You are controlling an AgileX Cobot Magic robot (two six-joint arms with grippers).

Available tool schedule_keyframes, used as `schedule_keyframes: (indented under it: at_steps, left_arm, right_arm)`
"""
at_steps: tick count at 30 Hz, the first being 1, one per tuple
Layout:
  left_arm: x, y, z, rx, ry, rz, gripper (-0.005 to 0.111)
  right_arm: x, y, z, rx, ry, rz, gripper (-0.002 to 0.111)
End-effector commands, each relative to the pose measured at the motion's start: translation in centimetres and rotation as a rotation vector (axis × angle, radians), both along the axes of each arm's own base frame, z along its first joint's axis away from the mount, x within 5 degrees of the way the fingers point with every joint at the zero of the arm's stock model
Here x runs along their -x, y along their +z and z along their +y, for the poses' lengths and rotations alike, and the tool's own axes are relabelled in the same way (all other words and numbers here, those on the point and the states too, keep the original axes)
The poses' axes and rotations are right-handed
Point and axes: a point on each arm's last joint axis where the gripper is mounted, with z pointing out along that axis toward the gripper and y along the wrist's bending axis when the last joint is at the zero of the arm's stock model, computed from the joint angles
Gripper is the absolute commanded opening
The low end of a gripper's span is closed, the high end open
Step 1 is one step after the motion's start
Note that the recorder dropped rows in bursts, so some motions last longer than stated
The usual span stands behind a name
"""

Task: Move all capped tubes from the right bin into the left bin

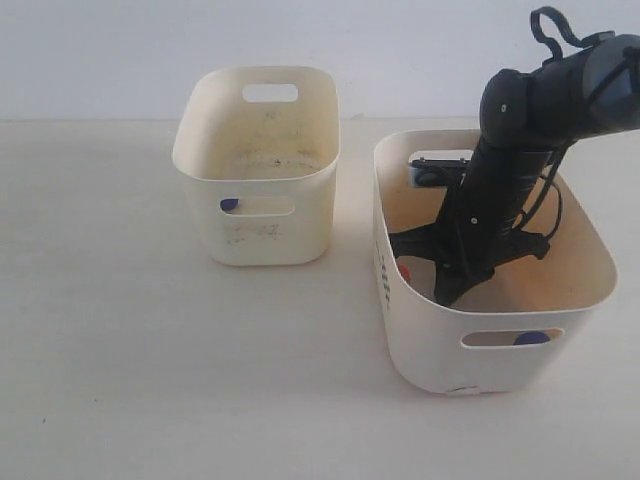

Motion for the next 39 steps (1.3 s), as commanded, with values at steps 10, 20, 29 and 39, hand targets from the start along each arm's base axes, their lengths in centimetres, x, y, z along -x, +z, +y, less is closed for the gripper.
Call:
schedule_keyframes:
  at_steps: [10,20,29,39]
  left_arm:
    - [0.0,0.1,0.0,0.008,-0.007,-0.004,0.004]
    - [0.0,0.1,0.0,0.008,-0.007,-0.004,0.004]
    - [0.0,0.1,0.0,0.008,-0.007,-0.004,0.004]
    - [0.0,0.1,0.0,0.008,-0.007,-0.004,0.004]
  right_arm:
    - [0.1,2.0,0.0,-0.032,-0.025,-0.053,0.047]
    - [0.1,1.8,0.8,-0.119,-0.006,-0.04,0.069]
    - [0.0,-0.8,0.6,-0.084,-0.017,0.019,0.069]
    - [0.0,-2.4,-0.1,0.006,-0.029,0.057,0.069]
